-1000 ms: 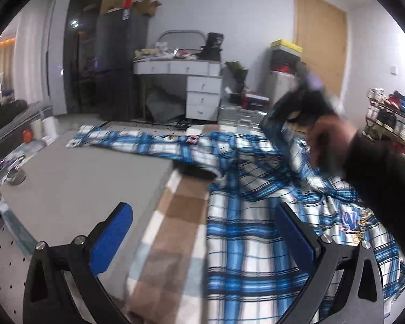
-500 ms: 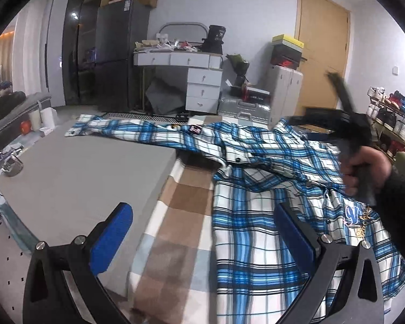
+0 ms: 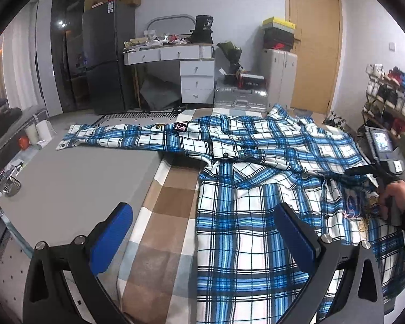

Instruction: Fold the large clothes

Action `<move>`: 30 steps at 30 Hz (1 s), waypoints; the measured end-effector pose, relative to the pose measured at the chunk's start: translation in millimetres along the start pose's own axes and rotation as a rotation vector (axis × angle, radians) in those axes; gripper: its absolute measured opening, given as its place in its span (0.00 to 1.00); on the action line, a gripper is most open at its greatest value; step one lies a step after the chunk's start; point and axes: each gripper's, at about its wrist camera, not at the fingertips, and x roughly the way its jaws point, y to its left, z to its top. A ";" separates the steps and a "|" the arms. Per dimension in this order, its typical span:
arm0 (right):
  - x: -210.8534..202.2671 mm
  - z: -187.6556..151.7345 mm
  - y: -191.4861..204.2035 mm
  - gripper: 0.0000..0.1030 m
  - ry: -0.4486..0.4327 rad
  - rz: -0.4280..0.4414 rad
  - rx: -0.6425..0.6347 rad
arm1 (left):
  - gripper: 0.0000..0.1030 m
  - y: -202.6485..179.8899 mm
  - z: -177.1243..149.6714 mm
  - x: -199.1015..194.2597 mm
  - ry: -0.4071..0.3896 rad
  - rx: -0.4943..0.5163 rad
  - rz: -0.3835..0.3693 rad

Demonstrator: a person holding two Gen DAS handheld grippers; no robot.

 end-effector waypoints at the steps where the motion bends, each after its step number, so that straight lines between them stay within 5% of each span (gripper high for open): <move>1: -0.7 -3.4 -3.1 0.44 -0.009 0.005 -0.004 | 0.99 1.8 0.2 0.7 0.009 0.008 0.007; 5: -5.3 -13.9 -7.9 0.46 -0.053 0.045 0.023 | 0.99 16.8 9.3 7.3 0.052 -0.016 0.047; 8: -22.2 -8.9 -2.5 0.46 -0.055 0.067 0.042 | 0.99 48.2 25.3 8.4 0.064 -0.095 0.146; 11: -80.2 -7.3 4.6 0.47 -0.177 0.246 0.137 | 0.99 94.7 48.0 5.2 0.043 -0.184 0.224; 13: -113.1 -13.6 11.3 0.56 -0.240 0.311 0.148 | 0.99 135.9 64.8 8.6 0.043 -0.259 0.267; 15: -155.1 -31.2 27.1 0.85 -0.329 0.373 0.138 | 0.99 168.9 77.1 17.3 0.055 -0.324 0.270; 16: -170.6 -37.8 35.2 0.89 -0.367 0.394 0.135 | 0.99 189.0 83.2 24.5 0.056 -0.363 0.266; 19: -197.9 -60.8 49.7 0.91 -0.437 0.507 0.129 | 0.99 224.2 93.6 52.4 0.079 -0.396 0.298; 22: -207.1 -75.9 68.8 0.91 -0.454 0.613 0.133 | 0.99 268.5 98.8 103.1 0.198 -0.472 0.267; 26: -205.0 -97.1 75.1 0.91 -0.466 0.642 0.190 | 0.99 309.4 89.7 144.8 0.293 -0.634 0.295; 30: -193.1 -106.8 69.9 0.91 -0.465 0.611 0.232 | 0.98 334.2 82.7 176.4 0.342 -0.805 0.243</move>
